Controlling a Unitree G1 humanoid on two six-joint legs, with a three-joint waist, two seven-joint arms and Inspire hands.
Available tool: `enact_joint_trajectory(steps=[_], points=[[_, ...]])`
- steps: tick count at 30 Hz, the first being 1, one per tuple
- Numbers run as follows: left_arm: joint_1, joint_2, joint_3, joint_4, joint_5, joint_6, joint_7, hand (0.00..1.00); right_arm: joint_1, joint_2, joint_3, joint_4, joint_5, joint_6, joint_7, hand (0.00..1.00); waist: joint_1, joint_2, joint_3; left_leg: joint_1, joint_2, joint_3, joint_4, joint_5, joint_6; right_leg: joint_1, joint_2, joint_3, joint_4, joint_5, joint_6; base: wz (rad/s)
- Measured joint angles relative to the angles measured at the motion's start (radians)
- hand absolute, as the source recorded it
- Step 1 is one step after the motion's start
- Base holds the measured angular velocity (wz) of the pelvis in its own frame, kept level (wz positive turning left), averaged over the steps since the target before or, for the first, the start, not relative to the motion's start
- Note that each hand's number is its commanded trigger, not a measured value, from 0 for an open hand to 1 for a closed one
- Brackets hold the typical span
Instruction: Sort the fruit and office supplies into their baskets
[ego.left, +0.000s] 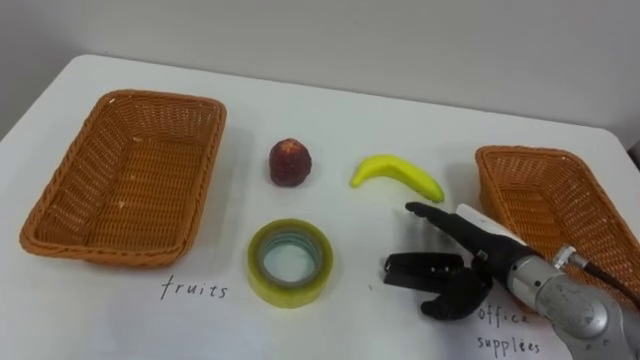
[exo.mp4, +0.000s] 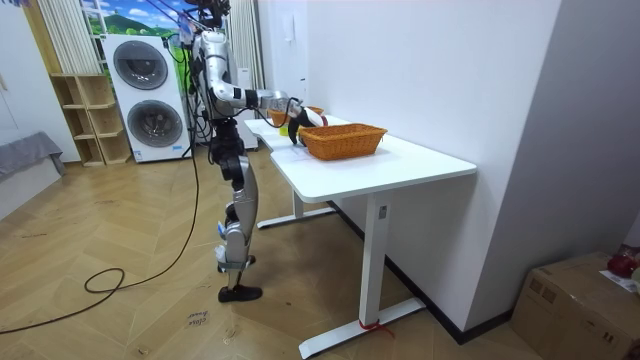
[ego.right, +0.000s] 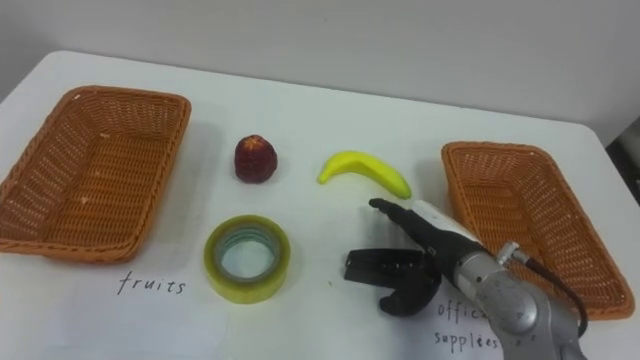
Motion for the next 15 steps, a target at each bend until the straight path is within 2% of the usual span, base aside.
enact_joint_trajectory(steps=[5, 9, 15], points=[[-0.003, 0.0, 0.0, 0.0, 0.0, 0.003, 0.0, 0.0, 0.0, 0.002, 0.0, -0.002, -0.032, 0.011, 0.0, 0.0, 0.001, 0.0, 0.0, 0.0, 0.0, 0.0, -0.001, 0.0, 0.0, 0.001, 0.0, 0.0, 0.0, 0.0, 0.0, 0.0], [-0.003, -0.003, 0.0, 0.0, 0.0, 0.018, 0.0, 0.0, 0.0, 0.01, 0.0, -0.004, -0.052, 0.023, 0.0, 0.0, 0.001, -0.003, -0.0007, 0.001, 0.0, 0.0, -0.005, 0.0, 0.0, 0.002, 0.0, 0.0, 0.0, 0.0, 0.0, 0.0], [-0.008, -0.008, 0.0, 0.0, 0.0, 0.019, 0.012, 0.0, 0.0, 0.017, 0.0, -0.005, -0.08, 0.024, 0.001, 0.0, 0.002, -0.008, -0.0013, 0.001, 0.0, 0.0, -0.005, 0.0, 0.0, 0.002, 0.0, 0.0, 0.0, 0.0, 0.0, 0.0]])
